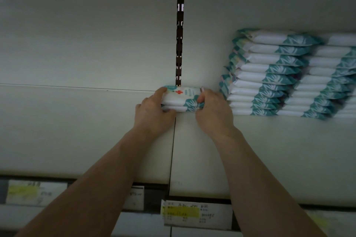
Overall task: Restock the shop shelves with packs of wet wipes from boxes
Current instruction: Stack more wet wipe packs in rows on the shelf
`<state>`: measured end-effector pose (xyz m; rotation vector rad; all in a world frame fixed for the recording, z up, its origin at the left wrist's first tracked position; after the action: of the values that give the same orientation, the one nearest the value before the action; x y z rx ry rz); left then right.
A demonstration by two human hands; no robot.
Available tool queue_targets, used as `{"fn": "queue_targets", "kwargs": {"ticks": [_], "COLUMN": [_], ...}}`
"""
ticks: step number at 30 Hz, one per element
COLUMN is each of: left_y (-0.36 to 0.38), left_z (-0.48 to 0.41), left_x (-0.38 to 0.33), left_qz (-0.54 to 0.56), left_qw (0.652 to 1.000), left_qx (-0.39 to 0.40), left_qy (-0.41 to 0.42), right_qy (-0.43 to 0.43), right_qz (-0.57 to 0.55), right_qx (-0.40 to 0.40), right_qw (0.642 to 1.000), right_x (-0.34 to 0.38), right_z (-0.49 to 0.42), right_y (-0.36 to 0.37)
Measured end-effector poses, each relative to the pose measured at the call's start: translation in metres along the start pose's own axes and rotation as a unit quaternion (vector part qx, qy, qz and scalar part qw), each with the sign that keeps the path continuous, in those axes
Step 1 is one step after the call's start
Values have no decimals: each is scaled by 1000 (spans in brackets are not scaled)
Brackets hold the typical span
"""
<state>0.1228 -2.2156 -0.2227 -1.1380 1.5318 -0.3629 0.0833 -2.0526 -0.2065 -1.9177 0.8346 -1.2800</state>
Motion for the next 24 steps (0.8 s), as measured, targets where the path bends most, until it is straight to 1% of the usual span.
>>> {"fn": "queue_targets", "kwargs": {"ticks": [5, 12, 16, 18, 20, 24], "left_y": [2, 8, 9, 11, 13, 14], "left_z": [-2, -2, -4, -5, -5, -5], "left_x": [-2, -3, -3, -3, -4, -6], "left_qz": [-40, -69, -76, -82, -92, -103], "left_qw": [999, 996, 996, 995, 993, 992], "left_qx": [5, 20, 10, 15, 22, 22], "left_qy": [24, 43, 53, 56, 66, 68], "right_qy": [-17, -10, -62, -87, -93, -90], "right_qz": [-10, 39, 48, 45, 53, 54], "right_qx": [-10, -37, -57, -50, -40, -49], "right_qw": [1000, 998, 995, 994, 993, 993], "right_x": [2, 1, 17, 22, 21, 18], "right_z": [-1, 2, 5, 6, 5, 4], "right_y": [0, -8, -10, -6, -1, 0]}}
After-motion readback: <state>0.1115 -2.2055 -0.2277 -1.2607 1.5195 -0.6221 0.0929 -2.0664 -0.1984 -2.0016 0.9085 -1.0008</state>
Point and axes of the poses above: each hand's wrist, its own z-axis away from the middle knuckle, its own y-axis out of the palm, x = y × z, the point moved 10 cm from there along -z, towards the middle knuckle
